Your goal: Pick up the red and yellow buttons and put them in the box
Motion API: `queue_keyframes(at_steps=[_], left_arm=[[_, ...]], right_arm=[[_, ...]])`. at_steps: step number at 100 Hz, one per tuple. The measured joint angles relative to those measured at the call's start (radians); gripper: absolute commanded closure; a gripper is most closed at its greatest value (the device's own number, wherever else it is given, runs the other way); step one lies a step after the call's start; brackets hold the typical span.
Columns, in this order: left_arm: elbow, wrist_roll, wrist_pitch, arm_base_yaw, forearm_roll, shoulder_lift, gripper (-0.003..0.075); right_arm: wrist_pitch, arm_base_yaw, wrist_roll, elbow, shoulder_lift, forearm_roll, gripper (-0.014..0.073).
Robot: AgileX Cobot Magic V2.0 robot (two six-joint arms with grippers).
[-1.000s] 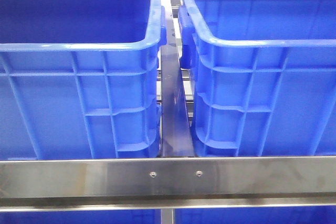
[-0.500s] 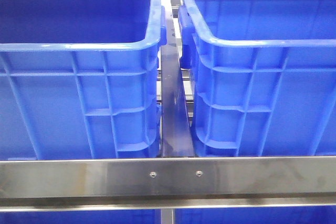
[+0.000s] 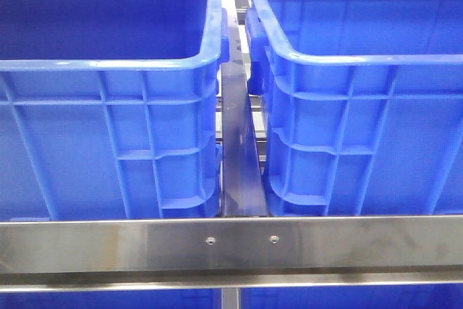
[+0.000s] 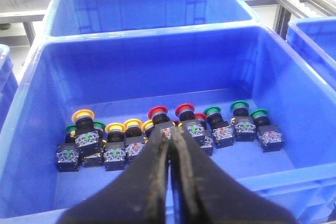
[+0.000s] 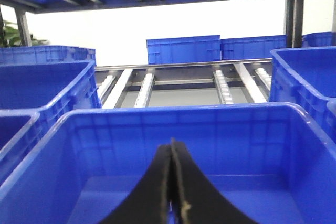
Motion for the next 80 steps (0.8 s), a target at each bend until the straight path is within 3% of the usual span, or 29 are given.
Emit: queue_keyframes(at_steps=[11,30,44,57,80], left_arm=[[0.000,0.000,0.000,0.000,0.000,0.000,0.0739],[0.000,0.000,0.000,0.000,0.000,0.000,0.0739],[0.000,0.000,0.000,0.000,0.000,0.000,0.0739],[0.000,0.000,0.000,0.000,0.000,0.000,0.0739],[0.000,0.000,0.000,0.000,0.000,0.000,0.0739]], right_arm=[[0.036,0.000,0.222,0.000,0.000,-0.251,0.0662],[0.110,0.000,0.824,0.000,-0.008,-0.829,0.0662],[0.146,0.000,1.140,0.000,-0.043,-1.159,0.0662],[0.146,0.000,1.236,0.018,-0.099,-1.278,0.0662],[0.140,0.000,1.257,0.143,-0.255,-1.311,0.0662]])
